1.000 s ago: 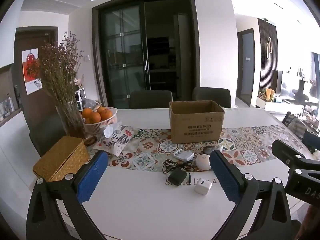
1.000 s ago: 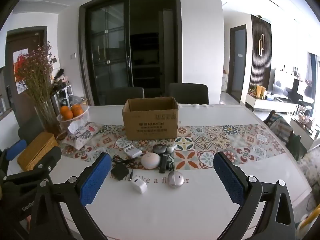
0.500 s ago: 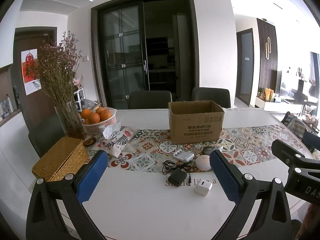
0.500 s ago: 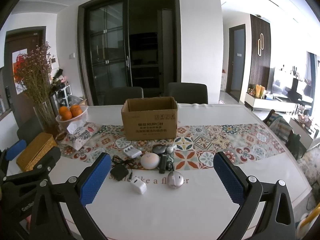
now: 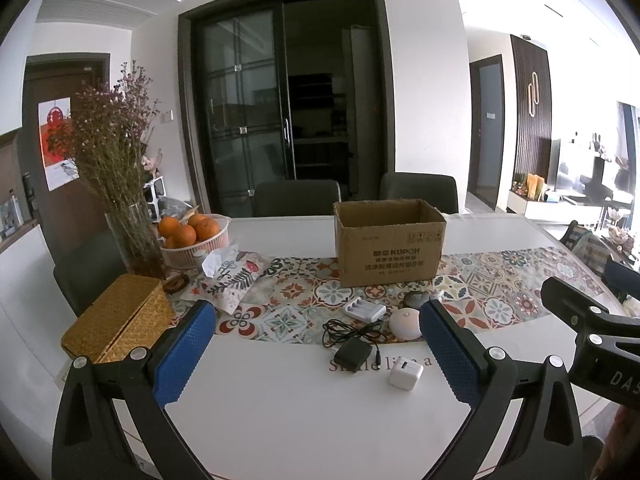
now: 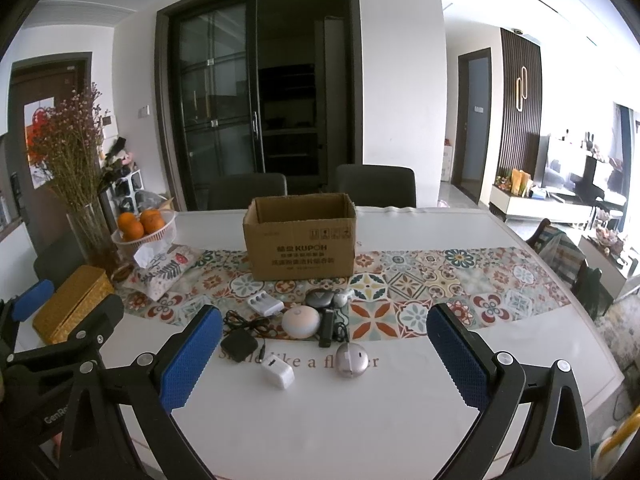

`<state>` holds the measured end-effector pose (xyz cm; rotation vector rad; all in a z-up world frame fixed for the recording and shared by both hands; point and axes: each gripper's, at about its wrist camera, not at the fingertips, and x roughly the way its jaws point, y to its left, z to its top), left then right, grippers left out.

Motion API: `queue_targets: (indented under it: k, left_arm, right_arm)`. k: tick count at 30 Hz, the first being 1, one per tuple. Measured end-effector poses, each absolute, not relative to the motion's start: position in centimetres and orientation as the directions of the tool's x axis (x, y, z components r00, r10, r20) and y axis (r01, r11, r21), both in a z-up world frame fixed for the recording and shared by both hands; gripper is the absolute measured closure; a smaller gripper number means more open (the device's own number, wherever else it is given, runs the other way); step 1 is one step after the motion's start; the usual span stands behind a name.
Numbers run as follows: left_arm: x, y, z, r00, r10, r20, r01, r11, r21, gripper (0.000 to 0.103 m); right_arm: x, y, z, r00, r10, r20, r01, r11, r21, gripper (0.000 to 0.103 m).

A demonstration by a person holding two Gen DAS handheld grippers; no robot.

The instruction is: Organize rigid objects

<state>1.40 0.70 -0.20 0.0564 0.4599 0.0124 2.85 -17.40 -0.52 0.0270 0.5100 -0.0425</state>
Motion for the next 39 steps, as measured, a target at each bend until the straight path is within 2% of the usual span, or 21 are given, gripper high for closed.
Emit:
queue_targets:
  k: [39]
  left_arm:
    - [1.80,0.85,-0.82,0.887,-0.008,-0.461,0.039,0.997,0.059,0.000]
  right_arm:
    - [3.07,-17.35,-0.79,0.869,-0.038,-0.494,0.053,0.998,0.016,0.000]
